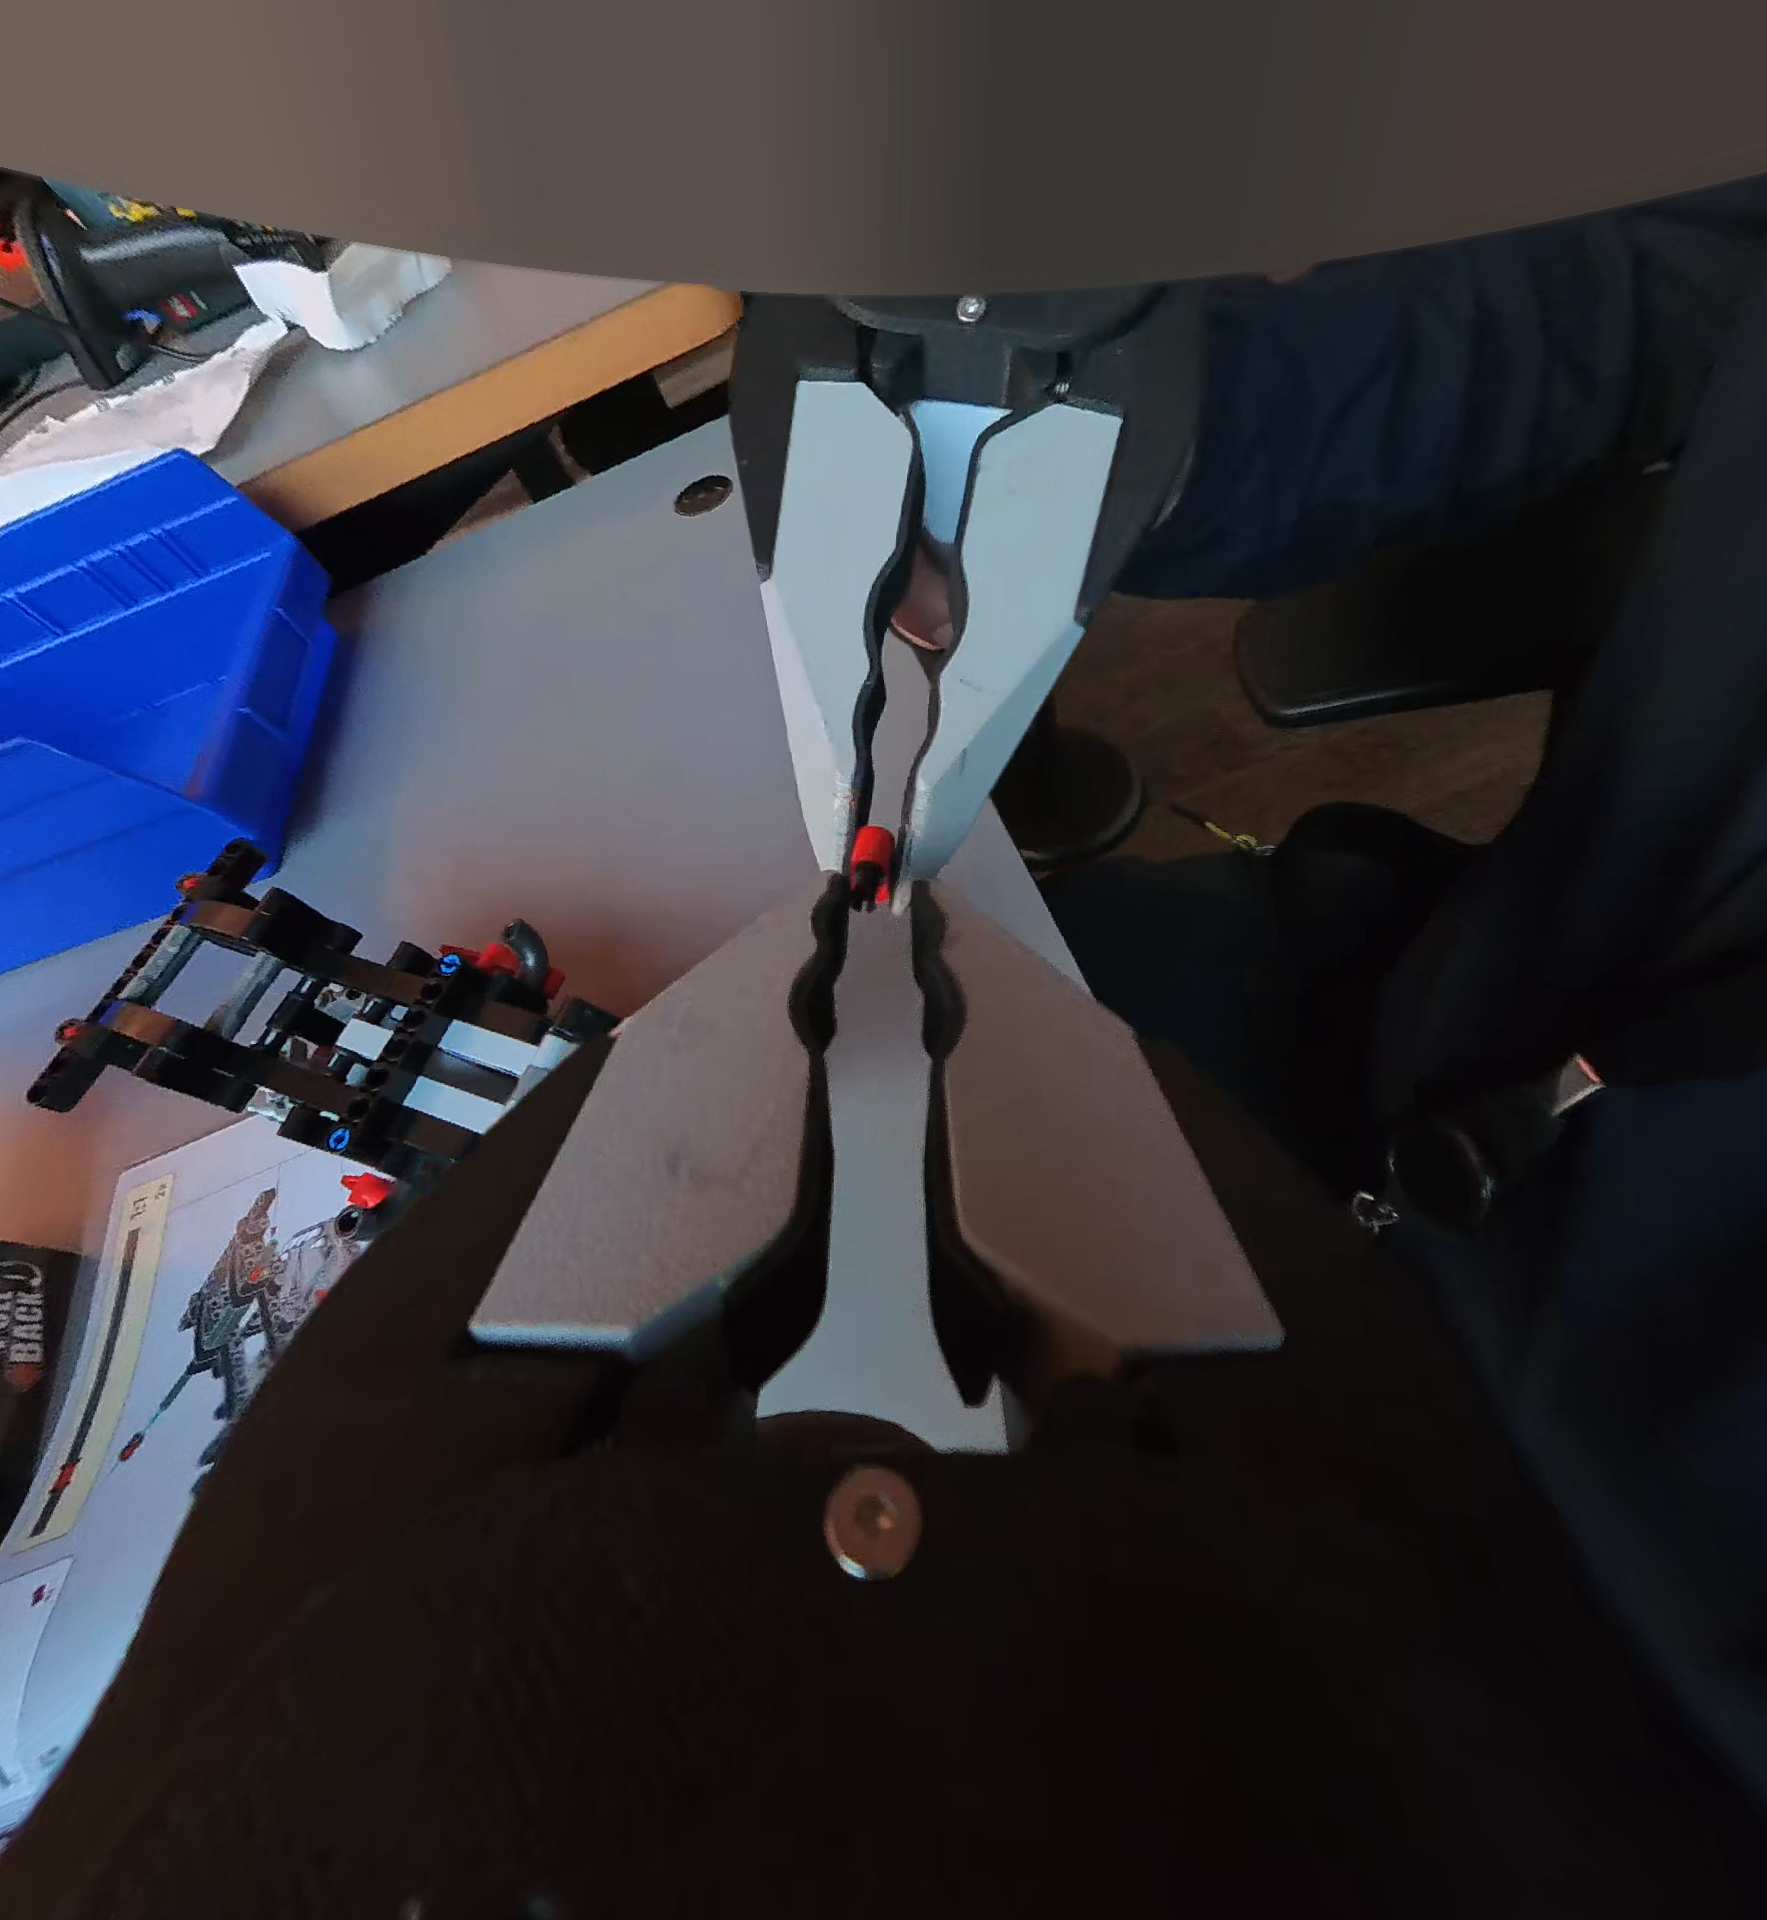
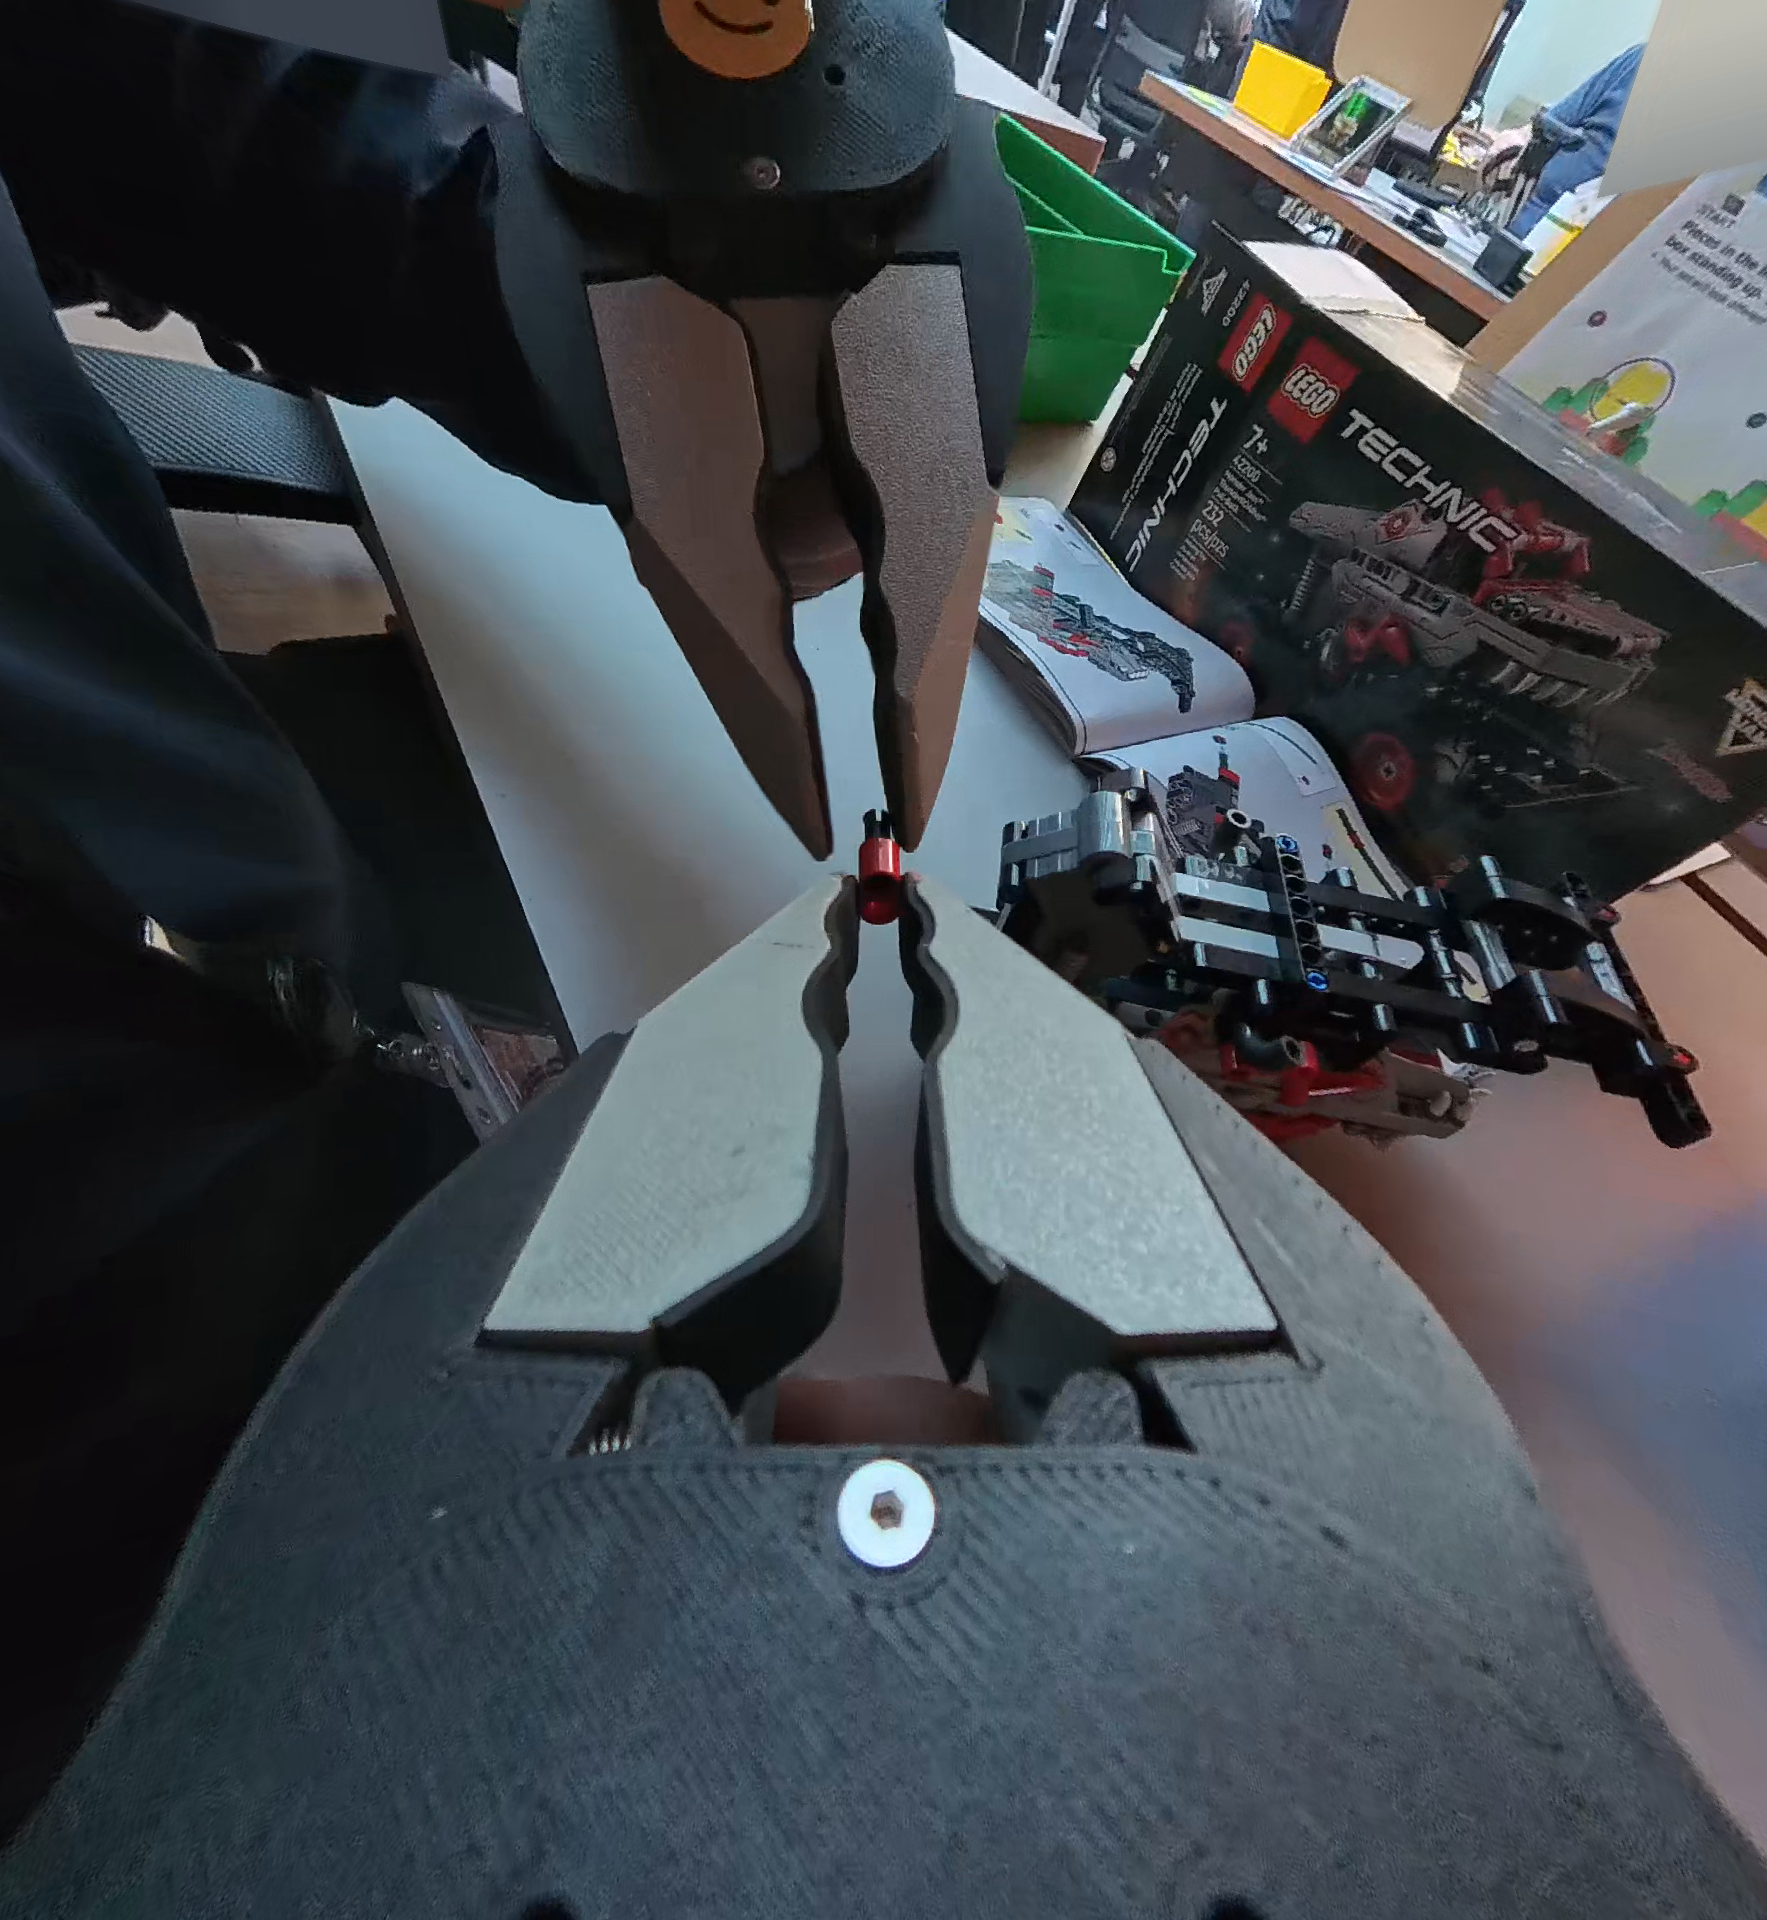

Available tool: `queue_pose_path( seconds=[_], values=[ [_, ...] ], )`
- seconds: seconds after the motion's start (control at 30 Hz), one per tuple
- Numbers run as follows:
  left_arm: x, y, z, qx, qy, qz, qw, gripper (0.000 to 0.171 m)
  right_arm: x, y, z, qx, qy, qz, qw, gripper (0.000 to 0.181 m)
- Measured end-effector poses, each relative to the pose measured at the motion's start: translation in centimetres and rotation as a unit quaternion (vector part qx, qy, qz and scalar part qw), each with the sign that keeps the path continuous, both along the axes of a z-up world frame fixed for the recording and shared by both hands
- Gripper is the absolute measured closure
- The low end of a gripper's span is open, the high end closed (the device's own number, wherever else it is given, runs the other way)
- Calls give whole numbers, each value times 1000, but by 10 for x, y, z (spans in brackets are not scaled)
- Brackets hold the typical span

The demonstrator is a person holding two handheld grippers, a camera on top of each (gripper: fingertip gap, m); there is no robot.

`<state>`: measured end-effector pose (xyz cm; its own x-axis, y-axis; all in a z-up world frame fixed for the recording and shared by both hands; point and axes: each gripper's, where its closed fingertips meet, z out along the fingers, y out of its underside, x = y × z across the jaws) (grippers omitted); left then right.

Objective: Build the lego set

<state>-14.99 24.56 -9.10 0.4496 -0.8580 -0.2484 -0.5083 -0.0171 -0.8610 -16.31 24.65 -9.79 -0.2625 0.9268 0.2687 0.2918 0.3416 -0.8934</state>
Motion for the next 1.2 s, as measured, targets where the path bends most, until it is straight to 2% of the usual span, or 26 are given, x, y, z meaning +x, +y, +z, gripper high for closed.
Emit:
queue_pose_path(
  seconds=[0.07,0.5,0.63,0.87,1.03,1.1,1.2],
  values=[
    [-2,2,0,10,15,9,1000,169,-1,-1,-1,13,-3,0,1000,178],
    [-6,-1,-9,7,88,2,996,169,-2,-3,-7,71,-29,-6,997,178],
    [-11,1,-16,29,127,16,991,171,-3,-1,-10,83,-34,-14,996,177],
    [-3,0,-10,55,97,31,993,171,3,-2,-5,55,-23,-8,998,177],
    [1,-2,-13,40,76,12,996,171,5,-6,-6,59,-7,-5,998,178],
    [1,-5,-17,9,81,1,997,170,4,-7,-9,60,-10,-8,998,178],
    [-1,-3,-15,9,72,9,997,169,2,-6,-8,71,-2,-11,997,178]
  ],
)
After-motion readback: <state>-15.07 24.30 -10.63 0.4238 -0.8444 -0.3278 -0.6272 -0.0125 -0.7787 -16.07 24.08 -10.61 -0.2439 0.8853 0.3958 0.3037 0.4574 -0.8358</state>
